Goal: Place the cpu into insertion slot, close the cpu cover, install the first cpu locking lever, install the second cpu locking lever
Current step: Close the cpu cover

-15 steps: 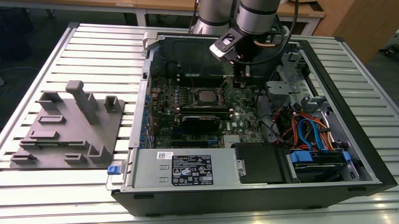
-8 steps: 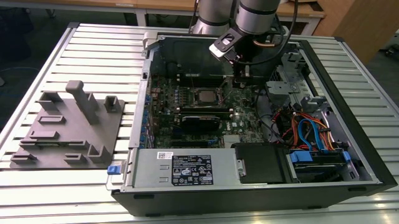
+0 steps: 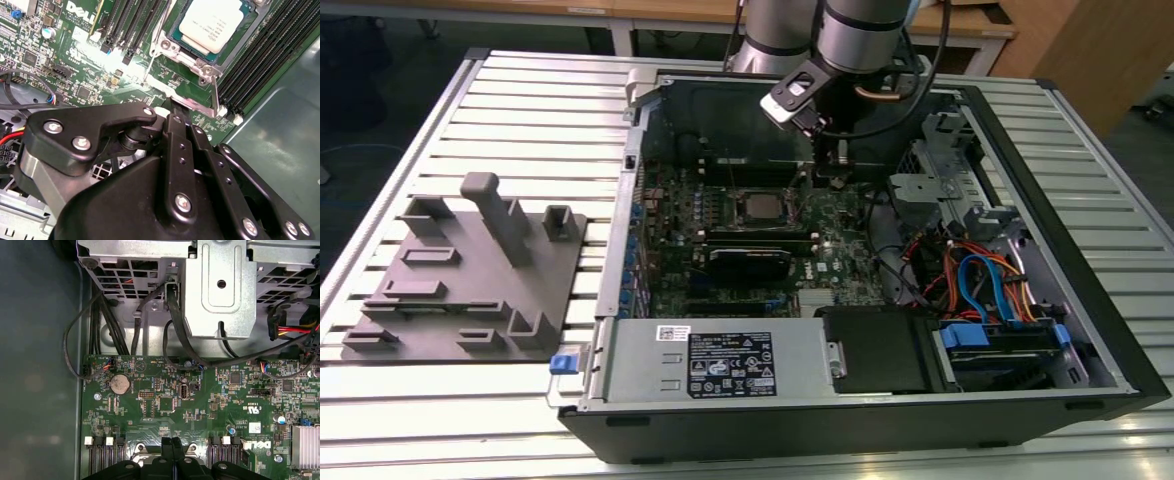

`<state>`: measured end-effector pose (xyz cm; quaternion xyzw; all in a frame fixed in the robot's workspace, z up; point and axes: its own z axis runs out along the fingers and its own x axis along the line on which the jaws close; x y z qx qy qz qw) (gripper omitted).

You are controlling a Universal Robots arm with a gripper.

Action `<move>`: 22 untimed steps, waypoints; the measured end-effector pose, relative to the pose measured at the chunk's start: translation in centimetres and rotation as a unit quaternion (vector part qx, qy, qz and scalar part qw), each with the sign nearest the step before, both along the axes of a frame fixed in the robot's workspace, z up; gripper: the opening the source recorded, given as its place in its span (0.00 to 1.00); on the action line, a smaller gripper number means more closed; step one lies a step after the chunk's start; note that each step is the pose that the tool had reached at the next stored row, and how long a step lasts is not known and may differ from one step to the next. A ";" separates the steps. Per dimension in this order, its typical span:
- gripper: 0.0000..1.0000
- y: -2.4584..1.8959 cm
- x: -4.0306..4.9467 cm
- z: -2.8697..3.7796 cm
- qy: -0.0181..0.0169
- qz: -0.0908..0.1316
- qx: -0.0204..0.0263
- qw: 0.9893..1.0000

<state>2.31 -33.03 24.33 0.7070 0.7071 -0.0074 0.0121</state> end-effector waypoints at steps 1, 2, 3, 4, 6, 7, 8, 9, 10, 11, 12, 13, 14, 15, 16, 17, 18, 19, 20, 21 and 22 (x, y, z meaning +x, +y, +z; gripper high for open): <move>0.10 0.00 -0.01 0.00 0.000 0.000 0.000 1.000; 0.10 0.00 -0.02 0.00 0.000 0.000 0.000 1.000; 0.10 0.00 -0.04 0.00 0.000 0.000 0.000 1.000; 0.10 0.00 -0.06 0.00 0.000 0.000 0.000 1.000; 0.10 0.00 -0.11 0.00 0.000 0.000 0.000 1.000; 0.10 0.00 -0.14 0.00 0.000 0.000 0.000 1.000; 0.10 0.00 -0.16 0.00 0.000 0.000 0.000 1.000; 0.10 0.00 -0.18 0.00 0.000 0.000 0.000 1.000; 0.10 0.00 -0.21 0.00 0.000 0.000 0.000 1.000; 0.10 0.00 -0.23 0.00 0.000 0.000 0.000 1.000; 0.10 0.00 -0.26 0.00 0.000 0.000 0.000 1.000; 0.10 0.00 -0.29 0.00 0.000 0.000 0.000 1.000; 0.10 0.00 -0.31 0.00 0.000 0.000 0.000 1.000; 0.10 0.00 -0.33 0.00 0.000 0.000 0.000 1.000; 0.10 0.00 -0.35 0.00 0.000 0.000 0.000 1.000; 0.10 0.00 -0.37 0.00 0.000 0.000 0.000 1.000; 0.10 0.00 -0.39 0.00 0.000 0.000 0.000 1.000; 0.10 0.00 -0.41 0.00 0.000 0.000 0.000 1.000; 0.10 0.00 -0.43 0.00 0.000 0.000 0.000 1.000; 0.10 0.00 -0.46 0.00 0.000 0.000 0.000 1.000; 0.10 0.00 -0.48 0.00 0.000 0.000 0.000 1.000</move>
